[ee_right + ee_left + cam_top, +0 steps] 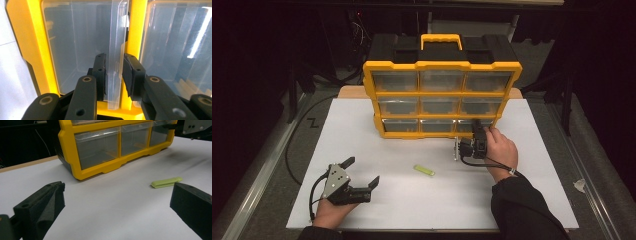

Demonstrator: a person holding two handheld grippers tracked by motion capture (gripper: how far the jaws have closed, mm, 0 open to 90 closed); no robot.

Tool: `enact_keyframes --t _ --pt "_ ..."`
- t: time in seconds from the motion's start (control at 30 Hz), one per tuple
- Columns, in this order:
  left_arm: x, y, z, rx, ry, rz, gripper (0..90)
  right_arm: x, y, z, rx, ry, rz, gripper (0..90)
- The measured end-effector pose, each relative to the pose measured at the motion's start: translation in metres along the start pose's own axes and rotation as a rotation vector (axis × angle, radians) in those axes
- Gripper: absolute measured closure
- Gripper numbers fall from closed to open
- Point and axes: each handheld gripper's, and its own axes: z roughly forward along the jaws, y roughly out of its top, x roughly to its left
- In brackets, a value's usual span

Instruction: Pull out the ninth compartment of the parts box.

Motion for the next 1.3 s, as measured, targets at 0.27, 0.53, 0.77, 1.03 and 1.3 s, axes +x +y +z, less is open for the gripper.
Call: enact_keyframes --t 0.27,0.53,0.77,1.03,1.3 --pt "0.0 0.0 0.0 0.001 0.0 -0.001 0.1 -0.001 0.002 -0.001 0.016 -0.007 0.0 80.3" --pt "0.001 0.0 0.0 0.001 0.002 -0.004 0.1 -0.003 0.0 -0.004 0.004 0.011 0.001 80.4" --pt "0.001 0.0 0.0 -0.001 0.001 -0.005 0.1 -0.004 -0.003 -0.01 -0.008 0.017 -0.003 80.3" --pt "0.001 0.0 -0.001 -0.002 0.001 -0.008 0.1 -0.003 -0.004 -0.02 -0.015 0.019 -0.001 80.3" --pt "0.001 0.0 -0.001 -0.003 0.001 -0.009 0.2 -0.004 -0.007 -0.03 -0.015 0.024 -0.004 80.2"
